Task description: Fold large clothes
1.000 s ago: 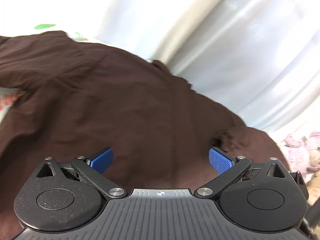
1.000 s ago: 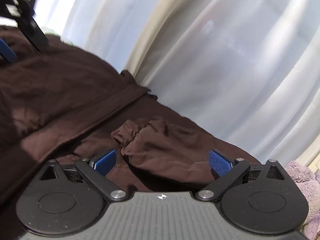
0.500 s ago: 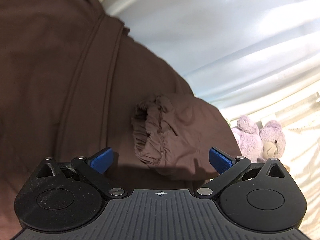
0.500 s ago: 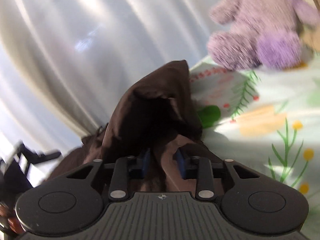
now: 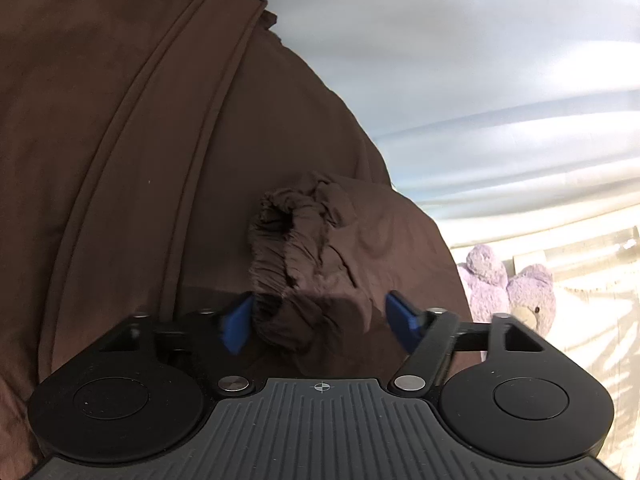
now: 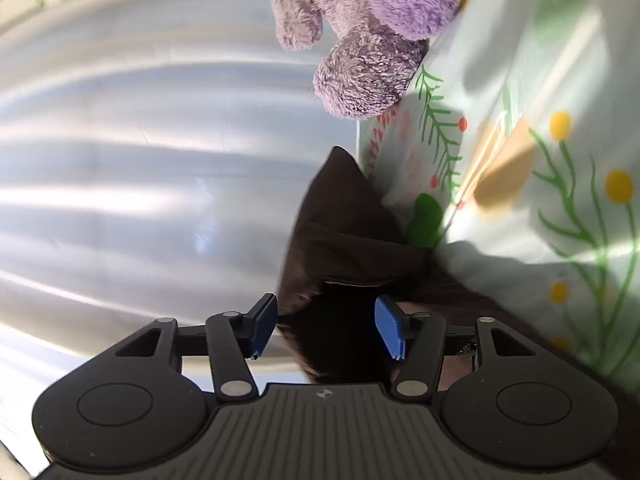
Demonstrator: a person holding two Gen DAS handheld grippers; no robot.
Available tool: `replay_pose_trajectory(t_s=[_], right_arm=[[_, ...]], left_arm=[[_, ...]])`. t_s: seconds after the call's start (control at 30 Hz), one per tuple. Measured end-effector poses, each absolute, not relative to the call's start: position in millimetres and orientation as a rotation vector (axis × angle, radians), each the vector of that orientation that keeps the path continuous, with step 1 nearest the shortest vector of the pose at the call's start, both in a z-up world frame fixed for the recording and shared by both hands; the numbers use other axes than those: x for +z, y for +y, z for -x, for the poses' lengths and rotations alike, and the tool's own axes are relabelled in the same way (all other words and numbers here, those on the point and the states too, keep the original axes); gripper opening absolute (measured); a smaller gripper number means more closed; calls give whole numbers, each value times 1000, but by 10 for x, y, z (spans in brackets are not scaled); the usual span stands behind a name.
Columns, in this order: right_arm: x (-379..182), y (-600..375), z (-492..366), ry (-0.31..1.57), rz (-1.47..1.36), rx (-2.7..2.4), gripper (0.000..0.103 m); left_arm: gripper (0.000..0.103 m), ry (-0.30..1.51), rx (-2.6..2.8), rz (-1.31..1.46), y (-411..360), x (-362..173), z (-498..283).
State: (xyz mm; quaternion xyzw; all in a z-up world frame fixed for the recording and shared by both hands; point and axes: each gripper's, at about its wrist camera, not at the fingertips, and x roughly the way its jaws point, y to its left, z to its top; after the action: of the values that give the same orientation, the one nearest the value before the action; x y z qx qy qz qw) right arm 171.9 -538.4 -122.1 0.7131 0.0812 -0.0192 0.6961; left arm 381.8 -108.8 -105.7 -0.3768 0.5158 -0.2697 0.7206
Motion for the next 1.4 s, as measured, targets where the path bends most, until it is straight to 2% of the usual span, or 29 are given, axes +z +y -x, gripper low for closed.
replay_pose_trajectory(t_s=[0.07, 0.17, 0.27, 0.43, 0.5, 0.53, 0.57, 0.6, 0.63, 0.77, 0.83, 0.93, 1.13, 1.2, 1.3, 1.4], right_arm=[[-1246, -5404, -1823, 176, -1634, -45, 58], [-1359, -5377, -2015, 194, -1727, -36, 58], [-1500, -5373, -2097, 143, -1826, -62, 58], [-1579, -5347, -2226, 115, -1903, -110, 59], [-1557, -5337, -2317, 142, -1892, -147, 54], [-1541, -5340, -2378, 172, -1876, -174, 41], [-1509, -5345, -2443, 222, -1833, -203, 22], [-1447, -5348, -2514, 289, -1756, -232, 16], [-1341, -5334, -2581, 346, -1643, -256, 14], [-804, -4968, -2857, 476, -1052, -266, 14], [-773, -4822, -2969, 530, -943, -239, 14], [-872, -4719, -3116, 606, -868, -219, 14], [-929, -4668, -3097, 591, -825, -178, 18], [-933, -4676, -3027, 569, -851, -163, 21], [-835, -4592, -2802, 558, -863, -127, 32], [-683, -4534, -2692, 530, -823, -89, 33]], left_arm=[[44, 1156, -592, 817, -1110, -1077, -3868], [27, 1177, -586, 821, -1108, -1096, -3925], [22, 1126, -581, 797, -1054, -968, -3936], [21, 950, -584, 769, -793, -522, -3872], [21, 883, -572, 737, -673, -363, -3837], [20, 858, -561, 713, -619, -306, -3820], [20, 838, -548, 689, -565, -263, -3807], [20, 827, -532, 669, -544, -218, -3830], [20, 821, -515, 651, -480, -195, -3830], [20, 806, -463, 591, -221, -168, -3801], [20, 791, -422, 540, -92, -192, -3769], [20, 813, -369, 471, 6, -340, -3715], [21, 872, -319, 408, 21, -725, -3663], [21, 870, -318, 418, 23, -700, -3684], [21, 842, -325, 397, 14, -571, -3652], [21, 816, -314, 378, 50, -469, -3609]])
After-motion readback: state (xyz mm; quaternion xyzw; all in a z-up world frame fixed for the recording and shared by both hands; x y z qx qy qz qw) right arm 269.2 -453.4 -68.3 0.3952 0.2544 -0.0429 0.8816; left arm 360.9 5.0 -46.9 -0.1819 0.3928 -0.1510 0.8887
